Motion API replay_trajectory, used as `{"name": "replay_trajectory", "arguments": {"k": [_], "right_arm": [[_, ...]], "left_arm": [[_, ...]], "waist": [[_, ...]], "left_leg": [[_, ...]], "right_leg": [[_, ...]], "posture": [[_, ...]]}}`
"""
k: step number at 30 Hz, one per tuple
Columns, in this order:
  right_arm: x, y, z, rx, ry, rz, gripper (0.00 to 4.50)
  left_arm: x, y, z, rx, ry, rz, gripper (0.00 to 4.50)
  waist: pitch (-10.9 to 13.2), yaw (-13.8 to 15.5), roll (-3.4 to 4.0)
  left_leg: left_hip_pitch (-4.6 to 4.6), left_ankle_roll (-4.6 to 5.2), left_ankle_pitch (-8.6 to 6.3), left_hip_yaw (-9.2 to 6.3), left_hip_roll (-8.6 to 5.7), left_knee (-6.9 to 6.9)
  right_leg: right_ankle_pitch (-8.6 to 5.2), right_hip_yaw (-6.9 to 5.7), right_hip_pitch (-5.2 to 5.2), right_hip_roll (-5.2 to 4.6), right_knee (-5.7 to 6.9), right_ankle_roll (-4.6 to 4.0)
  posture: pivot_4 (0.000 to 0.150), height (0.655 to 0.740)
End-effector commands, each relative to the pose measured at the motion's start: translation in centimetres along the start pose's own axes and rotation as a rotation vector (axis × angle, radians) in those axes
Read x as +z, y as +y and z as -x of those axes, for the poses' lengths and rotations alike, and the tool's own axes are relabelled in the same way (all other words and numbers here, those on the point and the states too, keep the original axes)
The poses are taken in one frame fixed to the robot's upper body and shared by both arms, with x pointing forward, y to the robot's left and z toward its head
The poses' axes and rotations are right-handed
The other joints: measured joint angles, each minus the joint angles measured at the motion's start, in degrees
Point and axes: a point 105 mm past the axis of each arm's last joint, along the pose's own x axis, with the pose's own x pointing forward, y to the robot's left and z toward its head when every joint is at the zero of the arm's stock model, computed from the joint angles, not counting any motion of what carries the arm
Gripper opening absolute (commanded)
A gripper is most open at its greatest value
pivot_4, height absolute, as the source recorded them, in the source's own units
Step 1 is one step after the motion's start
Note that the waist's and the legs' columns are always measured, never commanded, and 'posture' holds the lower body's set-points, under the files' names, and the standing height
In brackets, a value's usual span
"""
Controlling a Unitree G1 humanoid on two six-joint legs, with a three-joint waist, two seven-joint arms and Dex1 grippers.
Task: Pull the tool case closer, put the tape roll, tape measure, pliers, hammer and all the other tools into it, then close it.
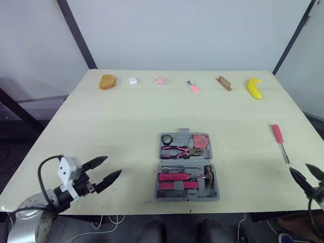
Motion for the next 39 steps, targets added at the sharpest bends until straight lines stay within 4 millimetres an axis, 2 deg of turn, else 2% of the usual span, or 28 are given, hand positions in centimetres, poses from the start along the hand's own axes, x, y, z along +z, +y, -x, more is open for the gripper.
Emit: {"name": "replay_trajectory", "arguments": {"k": [1, 7, 10, 13, 20, 23, 27, 32, 36, 39], "right_arm": [[-0.2, -2.6, 2.4, -0.124, -0.019, -0.002, 4.36], [-2.4, -5.0, 5.5, -0.225, 0.042, -0.049, 4.36], [-2.9, -5.3, 5.8, -0.233, 0.062, -0.061, 4.36], [-2.7, -5.4, 5.3, -0.223, 0.056, -0.068, 4.36], [1.4, -3.9, -0.6, -0.086, -0.018, -0.083, 4.36], [2.2, -3.6, -2.6, -0.06, -0.001, -0.086, 4.36], [3.9, -3.0, -7.1, -0.022, 0.033, -0.097, 4.36], [4.4, -3.4, -10.8, -0.048, 0.113, -0.084, 4.36], [4.0, -4.5, -13.6, -0.105, 0.219, -0.092, 4.36], [4.1, -4.6, -15.0, -0.114, 0.238, -0.096, 4.36]], "left_arm": [[-0.8, 1.4, 2.2, 0.086, 0.014, -0.027, 4.5], [-1.5, 2.6, 3.8, 0.18, 0.001, 0.006, 4.5], [-1.4, 2.7, 3.9, 0.188, -0.003, 0.0, 4.5], [-1.2, 2.8, 3.8, 0.186, -0.005, -0.011, 4.5], [1.2, 0.8, 0.6, 0.011, -0.035, -0.053, 4.5], [2.2, 0.1, -0.5, -0.045, -0.047, -0.085, 4.5], [4.4, -1.8, -2.6, -0.189, -0.082, -0.122, 4.5], [6.6, -3.3, -4.4, -0.296, -0.118, -0.171, 4.5], [9.1, -5.1, -5.8, -0.401, -0.167, -0.224, 4.5], [10.3, -6.1, -6.4, -0.445, -0.184, -0.23, 4.5]], "waist": [[0.0, 0.0, -0.01], [-0.2, 0.0, -0.05], [-0.3, 0.0, -0.07], [-0.4, 0.0, -0.03], [-0.4, -0.2, 0.06], [-0.4, 0.0, 0.07], [-0.4, 0.0, 0.09], [-0.4, -0.1, 0.1], [-0.4, -0.1, 0.1], [-0.4, -0.2, 0.1]], "left_leg": [[0.0, 0.0, 0.0, 0.0, 0.0, 0.0], [0.03, 0.0, 0.0, 0.04, 0.0, -0.02], [0.03, 0.0, 0.0, 0.04, 0.0, -0.03], [0.05, 0.0, 0.0, 0.05, 0.0, -0.03], [0.14, 0.0, 0.0, 0.02, 0.0, -0.04], [0.1, 0.0, 0.0, 0.04, -0.01, -0.03], [0.05, 0.0, 0.0, 0.06, -0.03, -0.03], [0.04, 0.0, 0.0, 0.07, -0.04, -0.04], [-0.01, 0.0, 0.0, 0.06, -0.05, -0.02], [-0.01, 0.0, 0.0, 0.06, -0.06, -0.03]], "right_leg": [[0.0, 0.0, 0.0, 0.0, 0.0, 0.0], [-0.01, 0.02, 0.01, -0.03, 0.0, -0.01], [-0.01, 0.02, 0.02, -0.04, -0.01, -0.01], [-0.01, 0.04, 0.02, -0.05, 0.0, -0.02], [0.01, 0.18, 0.04, -0.04, 0.02, 0.01], [0.01, 0.12, 0.04, -0.03, 0.02, 0.01], [0.02, 0.08, 0.03, -0.04, 0.01, 0.01], [0.02, 0.09, 0.02, -0.02, 0.0, 0.01], [0.02, 0.08, 0.01, -0.01, -0.01, 0.02], [0.03, 0.1, 0.0, -0.01, -0.03, 0.01]], "posture": [[0.15, 0.74], [0.15, 0.74], [0.15, 0.74], [0.15, 0.74], [0.15, 0.74], [0.15, 0.74], [0.15, 0.74], [0.15, 0.74], [0.15, 0.74], [0.15, 0.74]]}}
